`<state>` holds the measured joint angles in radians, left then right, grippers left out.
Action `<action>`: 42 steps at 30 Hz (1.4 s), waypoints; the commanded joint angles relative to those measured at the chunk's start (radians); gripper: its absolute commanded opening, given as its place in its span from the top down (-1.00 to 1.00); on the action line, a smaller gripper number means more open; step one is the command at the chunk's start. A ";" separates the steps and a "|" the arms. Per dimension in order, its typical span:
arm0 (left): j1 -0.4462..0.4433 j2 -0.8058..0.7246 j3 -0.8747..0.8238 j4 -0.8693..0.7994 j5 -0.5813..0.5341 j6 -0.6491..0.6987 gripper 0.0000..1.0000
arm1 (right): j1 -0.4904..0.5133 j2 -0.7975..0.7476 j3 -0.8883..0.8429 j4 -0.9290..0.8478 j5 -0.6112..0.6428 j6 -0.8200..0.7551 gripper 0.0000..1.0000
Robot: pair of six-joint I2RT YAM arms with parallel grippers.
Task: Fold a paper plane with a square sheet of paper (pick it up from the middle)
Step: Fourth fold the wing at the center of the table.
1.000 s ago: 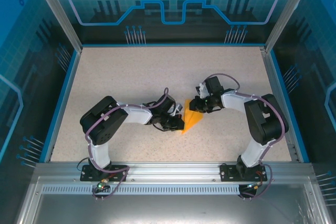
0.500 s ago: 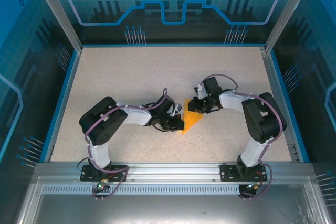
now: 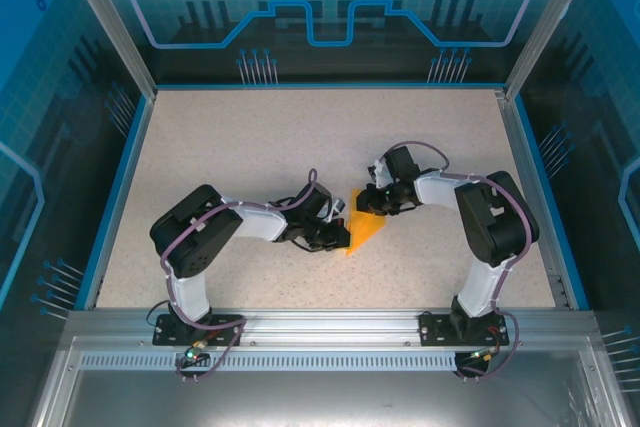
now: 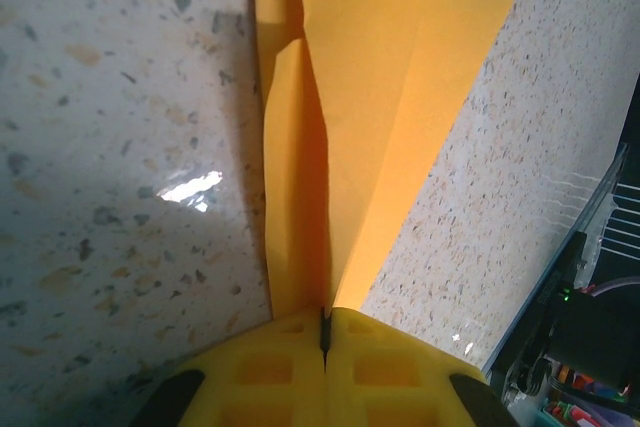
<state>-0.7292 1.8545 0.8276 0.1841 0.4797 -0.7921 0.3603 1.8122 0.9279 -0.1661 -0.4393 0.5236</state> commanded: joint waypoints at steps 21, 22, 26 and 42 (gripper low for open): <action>0.014 0.017 -0.081 -0.089 -0.151 -0.055 1.00 | 0.004 -0.115 -0.098 0.003 -0.016 0.004 0.63; 0.013 0.016 -0.083 -0.086 -0.150 -0.057 1.00 | 0.003 -0.120 -0.106 0.005 -0.015 0.006 0.63; 0.013 0.022 -0.081 -0.081 -0.147 -0.057 1.00 | 0.000 -0.120 -0.113 0.009 -0.015 0.008 0.63; 0.013 0.038 -0.073 -0.075 -0.127 -0.053 1.00 | 0.011 -0.046 -0.070 0.063 -0.059 0.031 0.67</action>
<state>-0.7292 1.8427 0.7944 0.2344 0.4614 -0.8402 0.3599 1.7435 0.8291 -0.1200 -0.4686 0.5434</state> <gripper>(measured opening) 0.051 0.170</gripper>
